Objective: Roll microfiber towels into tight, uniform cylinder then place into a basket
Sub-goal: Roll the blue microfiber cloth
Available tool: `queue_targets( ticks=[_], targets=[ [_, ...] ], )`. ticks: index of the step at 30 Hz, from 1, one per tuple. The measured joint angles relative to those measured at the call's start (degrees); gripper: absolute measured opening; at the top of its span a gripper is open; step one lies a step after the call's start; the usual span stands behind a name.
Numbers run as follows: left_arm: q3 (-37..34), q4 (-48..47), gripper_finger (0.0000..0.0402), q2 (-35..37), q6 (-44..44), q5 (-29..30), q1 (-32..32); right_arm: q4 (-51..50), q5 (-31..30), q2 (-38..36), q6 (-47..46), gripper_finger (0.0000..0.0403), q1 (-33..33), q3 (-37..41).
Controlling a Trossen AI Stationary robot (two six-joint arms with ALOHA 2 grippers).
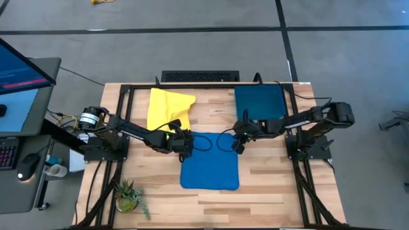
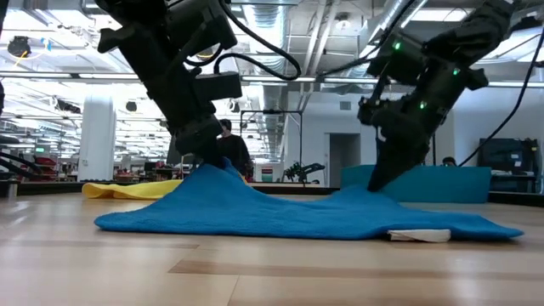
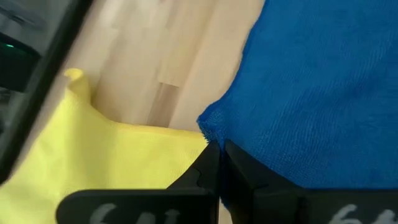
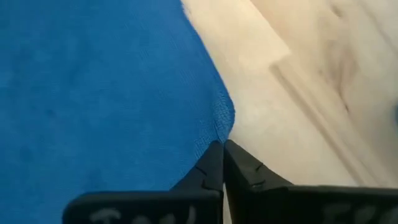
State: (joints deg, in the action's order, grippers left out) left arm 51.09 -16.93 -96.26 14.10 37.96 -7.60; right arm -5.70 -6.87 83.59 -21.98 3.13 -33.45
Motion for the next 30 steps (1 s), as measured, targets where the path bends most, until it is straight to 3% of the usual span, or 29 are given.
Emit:
queue_targets(
  ticks=[7,19,30],
  targets=[
    [0.07,-0.03,0.0000,1.23,-1.55,10.19,-1.44,-2.52,-6.97,-6.62,0.07,0.0006,-3.59,0.00],
    [-0.90,2.61,0.0000,1.50,-9.59,15.24,-0.13,-2.92,-15.77,-10.52,0.16,0.0004,-6.88,0.00],
    [-9.36,21.38,0.0000,1.50,-26.91,12.92,-0.17,-2.37,-17.46,-10.14,1.44,0.0005,-6.90,0.00]
  ],
)
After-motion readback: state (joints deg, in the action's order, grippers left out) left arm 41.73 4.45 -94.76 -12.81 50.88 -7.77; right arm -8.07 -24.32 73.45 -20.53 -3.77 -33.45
